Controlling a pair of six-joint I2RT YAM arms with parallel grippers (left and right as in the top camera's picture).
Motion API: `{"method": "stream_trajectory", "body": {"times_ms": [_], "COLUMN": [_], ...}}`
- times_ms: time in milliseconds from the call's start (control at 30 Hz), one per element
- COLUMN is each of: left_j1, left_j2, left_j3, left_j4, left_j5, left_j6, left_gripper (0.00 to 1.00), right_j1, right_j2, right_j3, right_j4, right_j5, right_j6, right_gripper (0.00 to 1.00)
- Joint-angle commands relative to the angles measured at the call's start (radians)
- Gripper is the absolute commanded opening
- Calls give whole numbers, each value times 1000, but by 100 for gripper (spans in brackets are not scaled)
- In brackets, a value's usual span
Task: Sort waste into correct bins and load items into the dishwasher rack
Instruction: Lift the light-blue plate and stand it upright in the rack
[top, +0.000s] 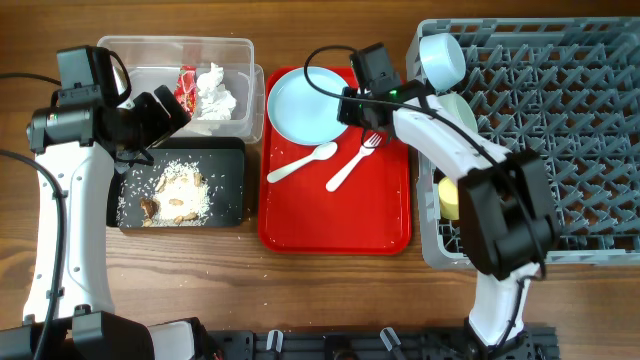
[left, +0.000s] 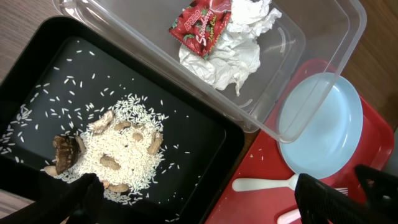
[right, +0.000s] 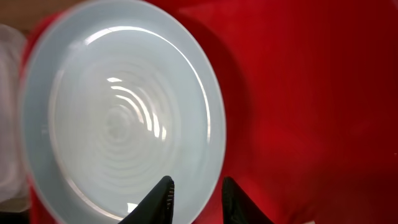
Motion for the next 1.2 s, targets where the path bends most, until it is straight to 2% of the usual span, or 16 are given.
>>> {"method": "stream_trajectory", "body": {"times_ms": [0,133,200,267,333,533,733,933,1033,1167], "left_j1": [5,5,5,5,5,5,5,5,5,5], "left_j2": [-4,-4,-4,-4,-4,-4,-4,-4,-4,-4], "left_j3": [14,14,14,14,14,14,14,14,14,14], "left_j4": [3,3,3,3,3,3,3,3,3,3], "left_j5": [12,12,12,12,12,12,11,12,12,12], "left_j6": [5,5,5,5,5,5,5,5,5,5], "left_gripper": [100,100,100,100,100,100,100,100,100,100], "right_j1": [0,-3,-3,-3,-4,-29,-74,-130,-167,-223], "right_j2": [93,124,125,124,124,67,-139,-436,-576,-620], "right_j3": [-3,-3,-3,-3,-3,-3,5,5,5,4], "right_j4": [8,17,16,5,-16,-92,-124,-134,-124,-114], "right_j5": [-13,-16,-16,-16,-16,-16,47,317,644,969], "right_j6": [-10,-37,-58,-58,-58,-74,-116,-170,-216,-350], "right_gripper": [29,30,27,21,5,4,4,4,4,4]}}
